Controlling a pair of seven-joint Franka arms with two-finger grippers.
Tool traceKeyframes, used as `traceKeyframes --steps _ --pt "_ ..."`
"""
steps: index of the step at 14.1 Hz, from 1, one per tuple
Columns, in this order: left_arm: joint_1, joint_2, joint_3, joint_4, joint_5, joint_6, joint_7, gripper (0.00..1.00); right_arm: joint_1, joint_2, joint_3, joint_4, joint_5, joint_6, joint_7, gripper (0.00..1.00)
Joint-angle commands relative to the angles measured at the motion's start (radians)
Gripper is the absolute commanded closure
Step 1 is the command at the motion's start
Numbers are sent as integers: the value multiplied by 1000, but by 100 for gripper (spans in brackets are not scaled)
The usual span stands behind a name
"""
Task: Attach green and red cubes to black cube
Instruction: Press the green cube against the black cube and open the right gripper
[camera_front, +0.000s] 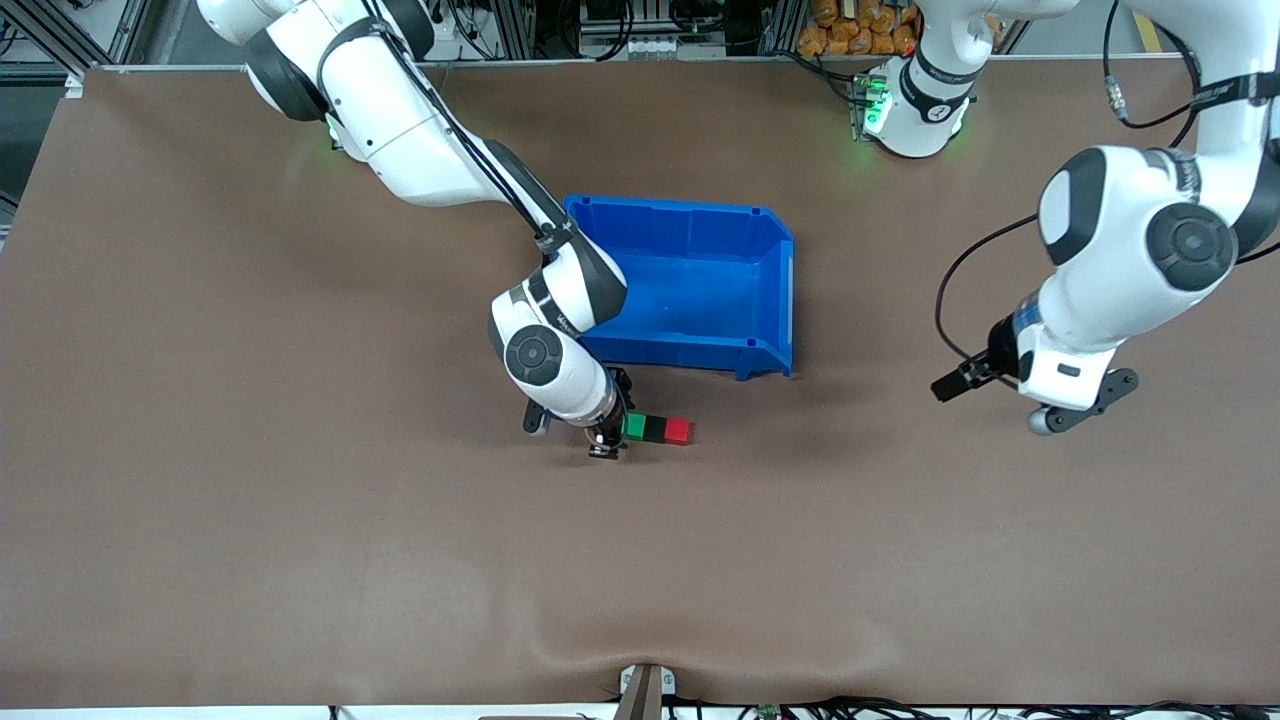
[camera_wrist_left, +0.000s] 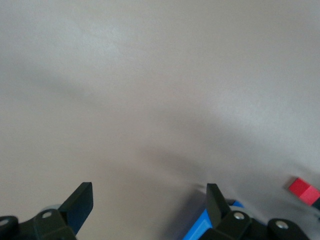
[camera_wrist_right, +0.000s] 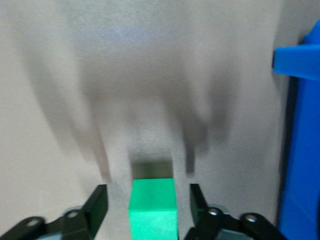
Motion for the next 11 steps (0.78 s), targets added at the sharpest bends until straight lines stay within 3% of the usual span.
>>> traceKeyframes --steps 1,8,11 --pt "15 -70 -9 -46 -19 -13 130 0 -26 7 0 53 5 -13 -7 0" --pt "56 -136 2 100 1 -296 462 0 -105 -50 0 67 2 -47 -80 0" --pt "59 -177 -8 112 33 -312 480 0 -148 -81 -3 67 3 -66 -138 0"
